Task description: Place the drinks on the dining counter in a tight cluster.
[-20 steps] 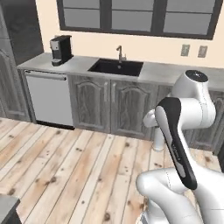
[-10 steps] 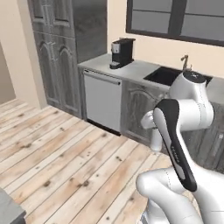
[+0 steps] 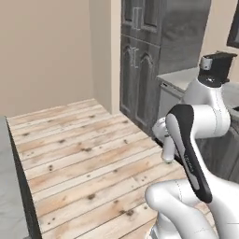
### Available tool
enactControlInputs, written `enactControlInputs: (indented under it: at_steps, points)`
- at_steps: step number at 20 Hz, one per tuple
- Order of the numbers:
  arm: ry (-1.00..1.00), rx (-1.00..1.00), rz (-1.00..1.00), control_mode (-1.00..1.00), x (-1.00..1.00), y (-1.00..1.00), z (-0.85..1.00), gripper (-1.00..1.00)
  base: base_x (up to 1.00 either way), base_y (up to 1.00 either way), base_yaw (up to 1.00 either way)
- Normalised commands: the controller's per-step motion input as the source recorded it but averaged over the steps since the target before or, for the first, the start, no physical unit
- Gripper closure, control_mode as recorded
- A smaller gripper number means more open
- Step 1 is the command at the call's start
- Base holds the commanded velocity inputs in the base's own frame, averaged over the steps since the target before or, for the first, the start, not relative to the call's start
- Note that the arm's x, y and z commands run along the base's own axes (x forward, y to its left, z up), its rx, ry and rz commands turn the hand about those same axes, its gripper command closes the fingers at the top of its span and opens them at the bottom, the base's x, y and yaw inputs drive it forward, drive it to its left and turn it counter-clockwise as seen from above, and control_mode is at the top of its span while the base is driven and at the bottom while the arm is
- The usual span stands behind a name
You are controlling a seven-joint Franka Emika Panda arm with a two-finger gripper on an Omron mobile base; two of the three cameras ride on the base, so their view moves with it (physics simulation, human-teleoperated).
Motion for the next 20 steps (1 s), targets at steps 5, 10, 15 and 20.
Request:
enactControlInputs:
  at_steps: [5,10,15,20]
  points:
    - [0.00,0.00,0.00,1.00,0.00,0.00,0.00,1.00,1.00,-0.12,0.77]
    - [0.00,0.00,0.00,1.00,0.00,0.00,0.00,1.00,1.00,-0.21,0.77]
    - [0.00,0.00,0.00,1.00,0.00,0.00,0.00,1.00,0.83,-0.80,0.61]
    - [0.00,0.00,0.00,1.00,0.00,0.00,0.00,1.00,0.76,-0.73,0.65]
